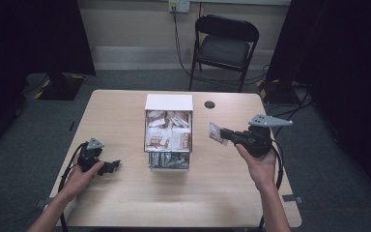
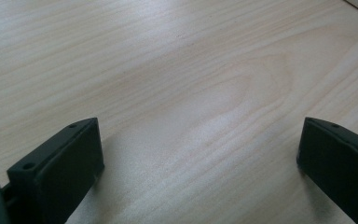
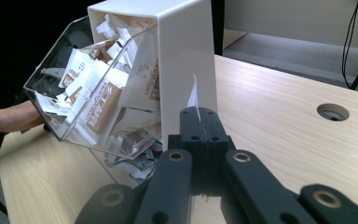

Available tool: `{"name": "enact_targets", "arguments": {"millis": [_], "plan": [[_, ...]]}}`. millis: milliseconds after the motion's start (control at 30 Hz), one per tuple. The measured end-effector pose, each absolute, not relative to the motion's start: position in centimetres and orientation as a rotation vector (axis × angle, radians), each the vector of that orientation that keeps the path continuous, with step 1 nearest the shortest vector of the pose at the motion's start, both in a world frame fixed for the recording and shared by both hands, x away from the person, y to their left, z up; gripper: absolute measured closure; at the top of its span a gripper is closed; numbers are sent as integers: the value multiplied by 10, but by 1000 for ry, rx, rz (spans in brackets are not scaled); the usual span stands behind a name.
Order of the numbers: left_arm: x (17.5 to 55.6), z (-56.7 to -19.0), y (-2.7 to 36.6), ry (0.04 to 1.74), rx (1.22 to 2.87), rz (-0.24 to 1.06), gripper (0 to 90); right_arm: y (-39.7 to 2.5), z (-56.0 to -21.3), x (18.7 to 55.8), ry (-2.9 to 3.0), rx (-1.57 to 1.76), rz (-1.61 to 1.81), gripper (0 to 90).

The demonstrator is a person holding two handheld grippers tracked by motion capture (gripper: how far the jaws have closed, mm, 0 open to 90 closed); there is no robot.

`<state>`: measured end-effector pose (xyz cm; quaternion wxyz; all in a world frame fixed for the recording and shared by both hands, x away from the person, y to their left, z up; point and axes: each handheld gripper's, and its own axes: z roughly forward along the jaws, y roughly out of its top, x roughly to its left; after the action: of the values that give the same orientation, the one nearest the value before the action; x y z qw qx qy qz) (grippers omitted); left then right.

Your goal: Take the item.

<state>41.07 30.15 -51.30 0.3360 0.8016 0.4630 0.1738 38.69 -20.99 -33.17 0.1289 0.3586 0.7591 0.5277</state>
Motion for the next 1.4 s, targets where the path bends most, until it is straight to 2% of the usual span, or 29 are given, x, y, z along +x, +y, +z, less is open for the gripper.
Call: {"name": "enact_targets", "arguments": {"millis": [767,1400], "plan": [[411,-513,301,1208,2090,453,0,-211,-354,398,2232,1100,1486,900],[411,-513,301,1207,2090,453,0,-207,-388,414,2290,1164,1416,900]]}}
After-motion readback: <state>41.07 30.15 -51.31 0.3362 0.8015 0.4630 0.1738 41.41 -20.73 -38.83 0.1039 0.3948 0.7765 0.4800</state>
